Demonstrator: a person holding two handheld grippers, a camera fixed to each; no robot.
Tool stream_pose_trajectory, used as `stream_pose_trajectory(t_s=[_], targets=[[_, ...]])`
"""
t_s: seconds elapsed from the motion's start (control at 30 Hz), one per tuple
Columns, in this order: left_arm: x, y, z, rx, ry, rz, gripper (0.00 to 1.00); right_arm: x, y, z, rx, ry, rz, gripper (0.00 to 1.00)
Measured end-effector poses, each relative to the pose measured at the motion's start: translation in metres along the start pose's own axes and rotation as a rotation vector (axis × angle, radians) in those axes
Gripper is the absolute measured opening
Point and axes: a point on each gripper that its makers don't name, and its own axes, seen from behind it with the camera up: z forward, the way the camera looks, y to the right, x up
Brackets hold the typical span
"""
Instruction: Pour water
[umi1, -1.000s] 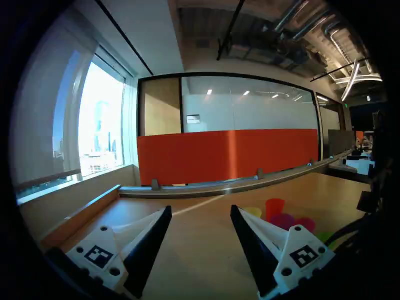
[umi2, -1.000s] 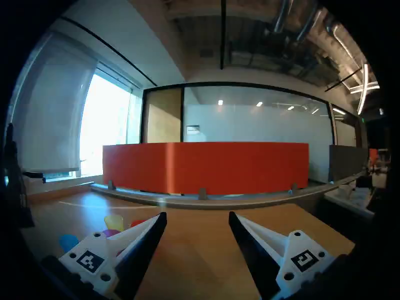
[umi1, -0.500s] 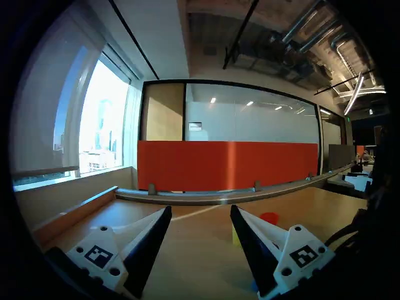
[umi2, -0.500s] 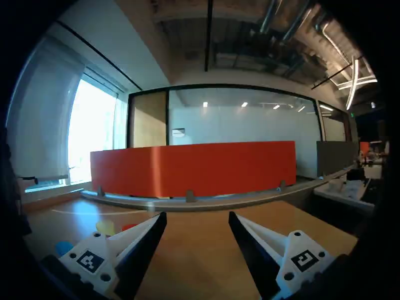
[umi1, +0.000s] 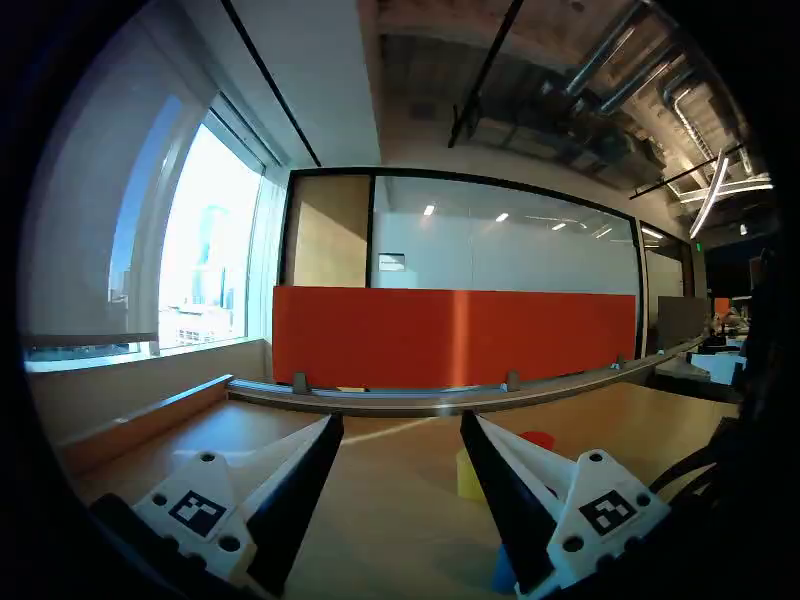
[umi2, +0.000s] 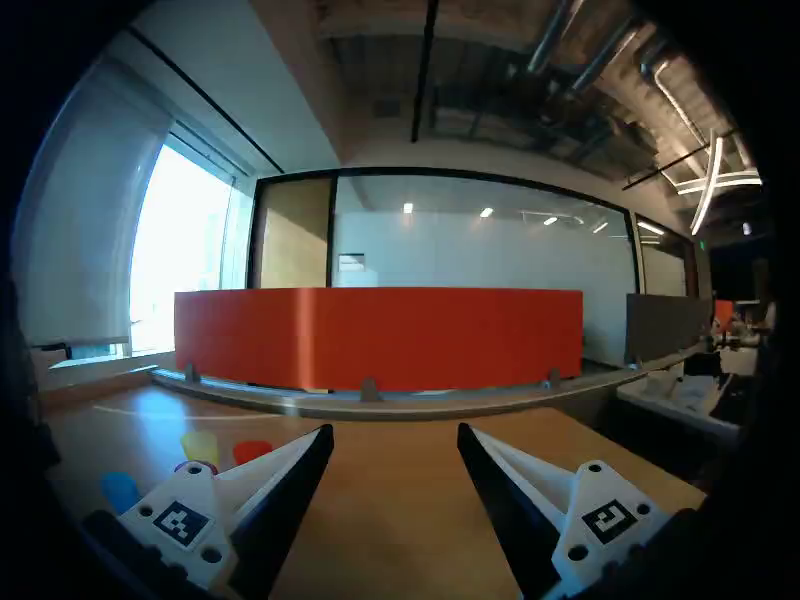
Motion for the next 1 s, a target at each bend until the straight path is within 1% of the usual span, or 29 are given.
stream_pose_trajectory(t_s=[0.1,0.2,0.3,0.47,0.57,0.7,0.87,1.0], targets=[[-0.007,0.004,0.002,-0.003,-0.002,0.006,0.87,0.001,0.003,-0.001,-0.012,-0.003,-0.018,0.96],[-0.013,0.006,0.004,-0.001,-0.005,0.013,0.86,0.003,0.005,-0.001,-0.020,-0.002,-0.019,0.96],[-0.019,0.007,0.006,0.004,-0.005,0.018,0.86,0.005,0.006,0.000,-0.022,0.006,-0.002,0.96],[-0.032,0.007,0.008,0.014,-0.010,0.013,0.87,0.003,0.013,0.003,-0.033,0.008,0.053,0.96],[-0.041,0.004,0.008,0.019,-0.012,0.014,0.87,0.002,0.016,0.005,-0.038,0.005,0.080,0.96],[-0.053,-0.005,0.009,0.035,-0.022,0.025,0.87,0.003,0.019,0.006,-0.046,0.005,0.102,0.95],[-0.072,-0.016,0.011,0.056,-0.047,0.037,0.87,0.002,0.020,0.005,-0.054,0.003,0.103,0.95],[-0.079,-0.018,0.014,0.052,-0.052,0.035,0.86,-0.004,0.018,0.005,-0.060,-0.009,0.087,0.95]])
